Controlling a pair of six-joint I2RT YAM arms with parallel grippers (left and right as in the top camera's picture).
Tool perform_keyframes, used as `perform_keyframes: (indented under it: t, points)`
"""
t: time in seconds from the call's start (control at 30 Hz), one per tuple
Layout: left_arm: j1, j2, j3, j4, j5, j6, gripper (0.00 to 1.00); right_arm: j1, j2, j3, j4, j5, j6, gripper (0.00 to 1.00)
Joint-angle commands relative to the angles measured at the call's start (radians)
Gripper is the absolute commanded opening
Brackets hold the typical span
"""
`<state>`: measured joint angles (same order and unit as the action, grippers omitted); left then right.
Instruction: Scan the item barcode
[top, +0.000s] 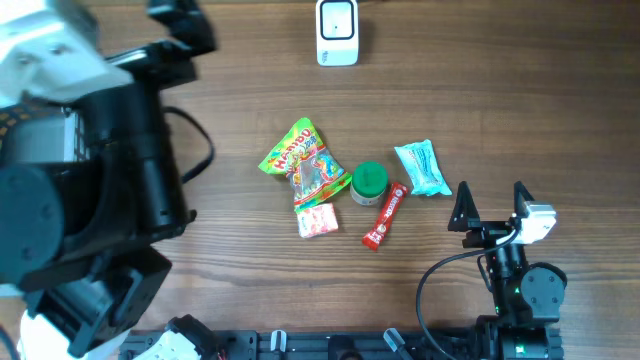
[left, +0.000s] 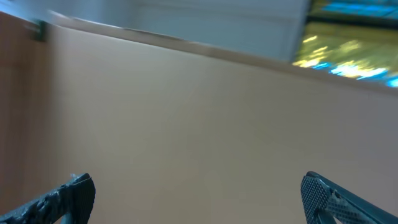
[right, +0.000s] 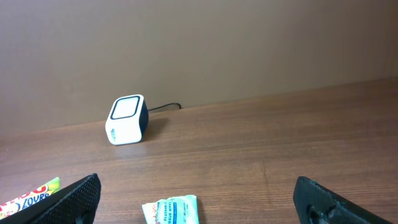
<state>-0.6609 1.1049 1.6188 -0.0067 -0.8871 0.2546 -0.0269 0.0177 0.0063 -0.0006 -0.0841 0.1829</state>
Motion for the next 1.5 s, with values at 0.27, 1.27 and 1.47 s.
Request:
perform_keyframes:
  t: [0.27,1.27,1.47]
  points:
    - [0.016,-0.156,0.005,-0.097,-0.189,0.137,1.00,0.008,-0.004,-0.001,0.002,0.011,0.010,1.00]
    - [0.445,-1.040,-0.247,-0.372,0.613,-0.184,1.00,0.008,-0.004,-0.001,0.003,0.011,0.010,1.00]
    - [0.455,-1.100,-0.234,-0.379,0.599,-0.182,1.00,0.008,-0.004,-0.001,0.003,0.011,0.010,1.00]
